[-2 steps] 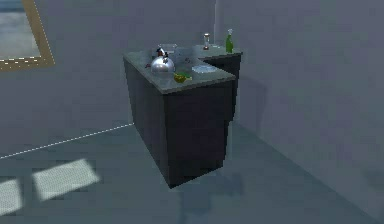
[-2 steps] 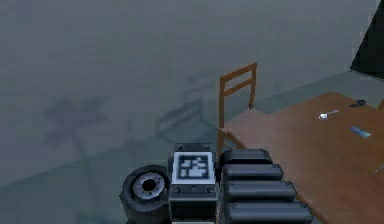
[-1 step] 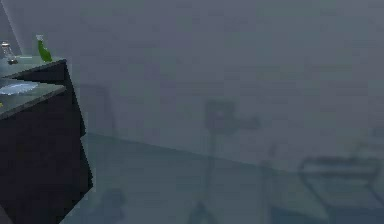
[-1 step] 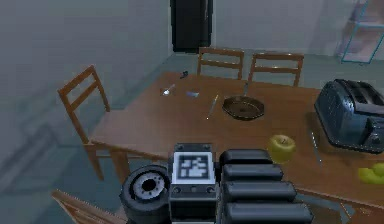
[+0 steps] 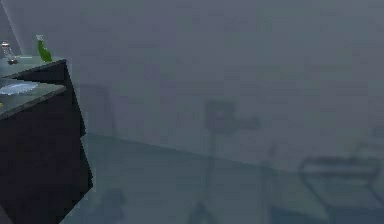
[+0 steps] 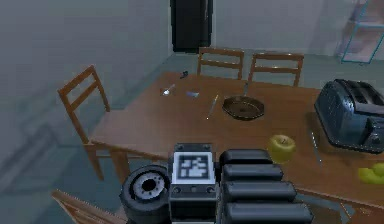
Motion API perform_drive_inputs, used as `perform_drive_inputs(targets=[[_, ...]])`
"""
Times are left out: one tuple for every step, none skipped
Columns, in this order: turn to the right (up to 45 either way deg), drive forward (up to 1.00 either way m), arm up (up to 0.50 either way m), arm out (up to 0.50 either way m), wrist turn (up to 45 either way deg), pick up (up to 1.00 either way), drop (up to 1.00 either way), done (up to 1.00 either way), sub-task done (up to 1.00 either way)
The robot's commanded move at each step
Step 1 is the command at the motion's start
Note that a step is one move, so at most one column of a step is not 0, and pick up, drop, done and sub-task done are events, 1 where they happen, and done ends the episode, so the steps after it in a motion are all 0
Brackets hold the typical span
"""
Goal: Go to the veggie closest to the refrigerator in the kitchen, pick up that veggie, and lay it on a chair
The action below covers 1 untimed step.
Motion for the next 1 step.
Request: perform_drive_inputs(targets=[[45.0, 0.00, 0.00, 0.00, 0.0, 0.00, 0.00, 0.00, 0.00]])
